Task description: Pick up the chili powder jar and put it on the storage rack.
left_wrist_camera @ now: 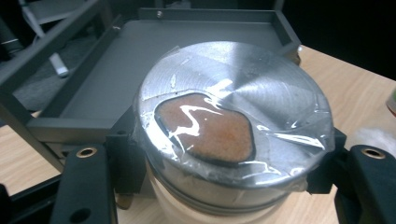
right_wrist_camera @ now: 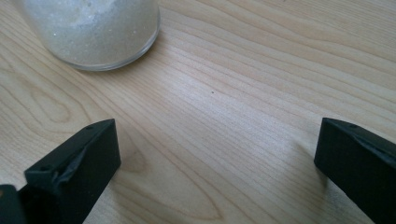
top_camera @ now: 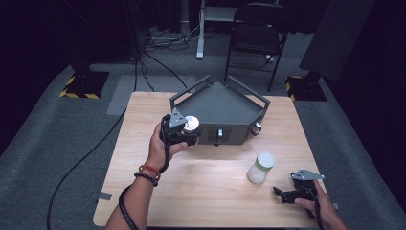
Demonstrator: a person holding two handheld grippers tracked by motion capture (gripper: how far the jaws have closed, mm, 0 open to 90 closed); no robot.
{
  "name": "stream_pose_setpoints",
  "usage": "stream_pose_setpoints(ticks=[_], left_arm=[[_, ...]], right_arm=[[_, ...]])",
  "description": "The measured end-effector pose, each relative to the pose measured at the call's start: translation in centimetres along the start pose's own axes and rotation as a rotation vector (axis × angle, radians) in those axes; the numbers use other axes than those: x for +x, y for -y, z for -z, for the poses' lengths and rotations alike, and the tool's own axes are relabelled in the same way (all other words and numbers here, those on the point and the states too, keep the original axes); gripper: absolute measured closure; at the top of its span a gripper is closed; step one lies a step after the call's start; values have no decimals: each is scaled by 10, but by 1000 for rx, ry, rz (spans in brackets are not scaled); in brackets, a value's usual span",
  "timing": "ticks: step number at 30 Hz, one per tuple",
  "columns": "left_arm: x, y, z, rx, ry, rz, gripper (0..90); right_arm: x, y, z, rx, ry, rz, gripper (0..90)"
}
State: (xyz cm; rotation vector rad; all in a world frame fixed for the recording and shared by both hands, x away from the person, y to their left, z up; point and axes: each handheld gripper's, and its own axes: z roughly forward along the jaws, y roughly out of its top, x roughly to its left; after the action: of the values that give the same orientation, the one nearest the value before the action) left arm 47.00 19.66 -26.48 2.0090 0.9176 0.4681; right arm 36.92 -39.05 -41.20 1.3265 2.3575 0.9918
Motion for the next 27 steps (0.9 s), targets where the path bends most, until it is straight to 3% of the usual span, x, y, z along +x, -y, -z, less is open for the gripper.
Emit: stream_pose_setpoints(ticks=[15, 27], left_arm=[[0, -32, -3, -47, -14, 4, 322], [4, -53, -21, -64, -31, 10, 322]], right_arm=[[0, 0, 0, 0, 0, 0, 1], [0, 0, 0, 0, 0, 0, 1]])
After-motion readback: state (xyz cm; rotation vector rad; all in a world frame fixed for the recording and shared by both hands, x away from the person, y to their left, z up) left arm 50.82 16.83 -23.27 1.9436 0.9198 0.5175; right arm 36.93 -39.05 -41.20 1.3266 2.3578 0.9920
